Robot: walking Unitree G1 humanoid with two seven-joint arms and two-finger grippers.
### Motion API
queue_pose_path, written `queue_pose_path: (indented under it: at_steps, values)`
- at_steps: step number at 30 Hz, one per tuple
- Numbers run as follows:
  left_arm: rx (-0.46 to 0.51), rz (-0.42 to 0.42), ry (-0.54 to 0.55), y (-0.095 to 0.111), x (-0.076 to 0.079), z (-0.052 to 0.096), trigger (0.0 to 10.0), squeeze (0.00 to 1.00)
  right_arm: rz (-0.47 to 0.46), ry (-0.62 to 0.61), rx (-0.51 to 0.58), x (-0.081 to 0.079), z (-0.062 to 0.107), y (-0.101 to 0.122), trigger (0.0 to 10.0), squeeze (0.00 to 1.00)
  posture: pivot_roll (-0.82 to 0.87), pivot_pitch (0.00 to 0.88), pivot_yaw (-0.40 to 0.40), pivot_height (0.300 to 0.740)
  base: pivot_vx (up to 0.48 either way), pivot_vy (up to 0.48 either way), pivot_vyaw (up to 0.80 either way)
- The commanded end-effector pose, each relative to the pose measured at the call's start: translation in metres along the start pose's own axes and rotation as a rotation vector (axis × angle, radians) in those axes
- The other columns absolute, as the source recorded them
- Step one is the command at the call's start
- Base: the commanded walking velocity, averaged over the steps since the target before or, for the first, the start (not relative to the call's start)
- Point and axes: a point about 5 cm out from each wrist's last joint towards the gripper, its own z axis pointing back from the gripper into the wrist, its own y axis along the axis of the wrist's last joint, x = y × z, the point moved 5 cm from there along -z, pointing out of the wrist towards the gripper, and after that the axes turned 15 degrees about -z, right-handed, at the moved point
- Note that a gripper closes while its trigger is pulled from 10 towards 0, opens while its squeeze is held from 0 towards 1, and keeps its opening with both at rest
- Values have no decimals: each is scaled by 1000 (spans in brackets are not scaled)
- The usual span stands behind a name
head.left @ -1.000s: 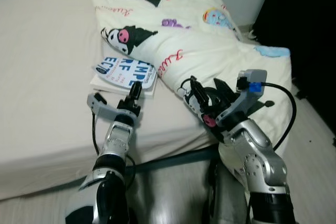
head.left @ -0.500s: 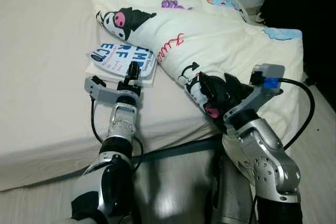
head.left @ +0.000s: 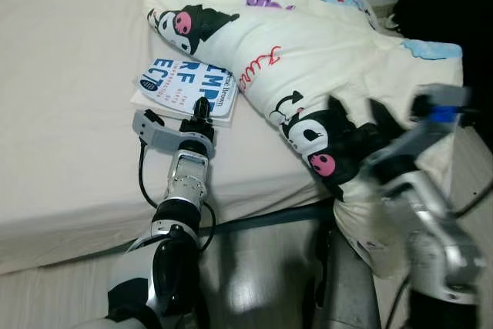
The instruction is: Clean up the room
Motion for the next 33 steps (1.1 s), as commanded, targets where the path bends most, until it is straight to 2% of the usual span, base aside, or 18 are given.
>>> queue_pose_path:
  at_steps: [1, 3, 4, 5, 6, 9, 10, 13, 18, 19, 22, 26, 27, 28, 29, 30, 33]
  values:
    - [9, -33, 14, 8, -12, 1, 0, 0, 9, -65, 82, 17, 9, 27, 10000, 0, -44, 434, 116, 469, 0, 0, 0]
    - [20, -45, -1, 13, -10, -1, 0, 0, 12, -85, 100, 23, 11, 34, 10000, 0, -44, 434, 116, 469, 0, 0, 0]
    - [54, -65, -30, 26, -4, -5, 0, 0, 11, -128, 104, 37, 18, 36, 10000, 0, -40, 412, 123, 469, 0, 0, 0]
    - [54, -65, -30, 26, -4, -5, 0, 0, 11, -128, 104, 37, 18, 36, 10000, 0, -40, 412, 123, 469, 0, 0, 0]
    - [124, -113, -83, 51, 8, -11, 0, 0, -4, -212, 104, 65, 32, 35, 10000, 0, -27, 395, 127, 469, 0, 0, 0]
    - [217, -203, -141, 85, 22, -15, 0, 0, -41, -292, 84, 91, 48, 23, 10000, 0, -9, 381, 131, 469, 0, 0, 0]
    - [229, -218, -149, 90, 24, -16, 0, 0, -45, -299, 79, 94, 50, 21, 10000, 0, -9, 381, 131, 469, 0, 0, 0]
    - [384, -393, -198, 148, 44, -11, 0, 0, -131, -283, 64, 99, 50, 6, 10000, 0, 39, 350, 131, 469, 0, 0, 0]
    - [521, -572, -207, 196, 60, 3, 0, 0, -176, -252, 66, 102, 33, -2, 10000, 0, 84, 322, 114, 469, 0, 0, 0]
    - [521, -572, -207, 196, 60, 3, 0, 0, -176, -252, 66, 102, 33, -2, 10000, 0, 84, 322, 114, 469, 0, 0, 0]
    - [551, -647, -218, 205, 66, 11, 0, 0, -210, -262, 72, 112, 26, -5, 10000, 0, 119, 310, 103, 469, 0, 0, 0]
    - [558, -731, -248, 207, 75, 23, 0, 0, -226, -378, 57, 144, 27, -12, 10000, 0, 139, 305, 100, 469, 0, 0, 0]
    - [551, -740, -249, 206, 75, 25, 0, 0, -225, -448, 37, 157, 32, -18, 10000, 0, 158, 300, 98, 469, 0, 0, 0]
    - [551, -740, -249, 206, 75, 25, 0, 0, -225, -448, 37, 157, 32, -18, 10000, 0, 158, 300, 98, 469, 0, 0, 0]
    - [532, -739, -241, 206, 71, 29, 0, 0, -218, -557, 13, 178, 43, -26, 10000, 0, 166, 298, 100, 469, 0, 0, 0]
    - [521, -744, -235, 204, 68, 31, 0, 0, -204, -587, 3, 184, 47, -28, 10000, 0, 172, 296, 102, 469, 0, 0, 0]
    - [511, -745, -231, 203, 66, 32, 0, 0, -203, -593, 5, 185, 49, -28, 10000, 0, 173, 298, 104, 469, 0, 0, 0]
